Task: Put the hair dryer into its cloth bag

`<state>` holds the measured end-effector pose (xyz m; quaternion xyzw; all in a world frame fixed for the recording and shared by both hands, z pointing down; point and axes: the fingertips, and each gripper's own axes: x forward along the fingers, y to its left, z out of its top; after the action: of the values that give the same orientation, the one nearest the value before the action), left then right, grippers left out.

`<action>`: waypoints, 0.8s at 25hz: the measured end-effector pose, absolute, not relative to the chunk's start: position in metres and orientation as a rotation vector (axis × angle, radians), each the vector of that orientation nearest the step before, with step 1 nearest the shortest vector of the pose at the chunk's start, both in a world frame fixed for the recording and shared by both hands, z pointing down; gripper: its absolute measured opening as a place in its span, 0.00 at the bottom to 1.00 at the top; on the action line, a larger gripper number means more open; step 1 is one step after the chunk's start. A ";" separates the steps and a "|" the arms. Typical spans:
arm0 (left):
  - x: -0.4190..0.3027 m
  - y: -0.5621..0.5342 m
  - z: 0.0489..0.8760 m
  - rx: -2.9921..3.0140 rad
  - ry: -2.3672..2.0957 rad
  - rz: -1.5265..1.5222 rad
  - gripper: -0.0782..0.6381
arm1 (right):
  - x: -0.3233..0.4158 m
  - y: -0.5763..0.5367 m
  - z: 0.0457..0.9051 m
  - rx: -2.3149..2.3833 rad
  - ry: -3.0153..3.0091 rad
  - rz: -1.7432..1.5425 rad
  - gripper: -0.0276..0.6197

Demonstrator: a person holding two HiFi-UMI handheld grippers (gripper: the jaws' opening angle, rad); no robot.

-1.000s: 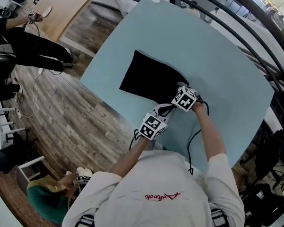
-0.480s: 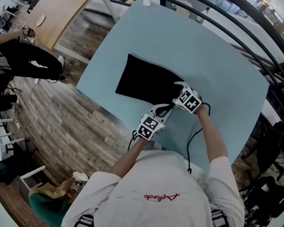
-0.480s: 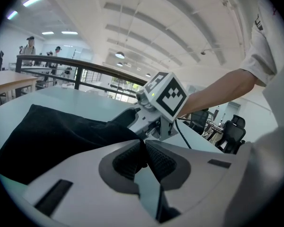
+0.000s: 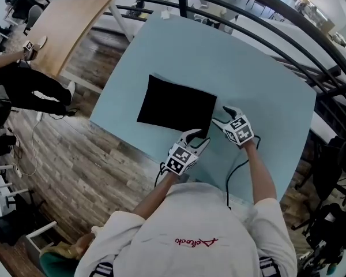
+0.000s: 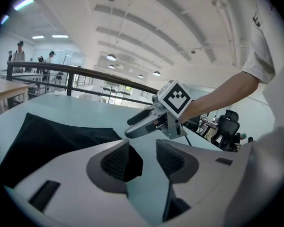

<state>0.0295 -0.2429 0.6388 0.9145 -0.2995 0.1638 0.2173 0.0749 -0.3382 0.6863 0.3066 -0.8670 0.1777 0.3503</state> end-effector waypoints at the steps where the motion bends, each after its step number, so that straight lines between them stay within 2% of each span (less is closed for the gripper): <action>1: 0.025 -0.243 0.637 2.547 -0.836 0.449 0.39 | 0.079 -0.337 0.683 0.838 -2.250 0.492 0.52; 2: 0.021 -0.244 0.634 2.558 -0.839 0.436 0.42 | 0.082 -0.336 0.678 0.884 -2.258 0.521 0.52; 5: 0.012 -0.246 0.625 2.577 -0.840 0.382 0.42 | 0.085 -0.333 0.660 1.010 -2.302 0.573 0.50; 10: -0.005 -0.251 0.617 2.602 -0.819 0.329 0.41 | 0.063 -0.323 0.624 1.135 -2.396 0.568 0.25; 13: -0.007 -0.250 0.611 2.615 -0.776 0.312 0.34 | 0.054 -0.314 0.607 1.169 -2.440 0.568 0.12; 18: -0.009 -0.241 0.597 2.617 -0.770 0.273 0.18 | 0.046 -0.285 0.596 1.169 -2.459 0.530 0.08; 20: -0.007 -0.233 0.590 2.632 -0.784 0.266 0.14 | 0.047 -0.269 0.592 1.172 -2.454 0.494 0.07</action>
<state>-0.0067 -0.2330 0.5904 0.9365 -0.2791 0.0946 0.1899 0.0466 -0.2691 0.5918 0.4166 -0.8720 0.1756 0.1877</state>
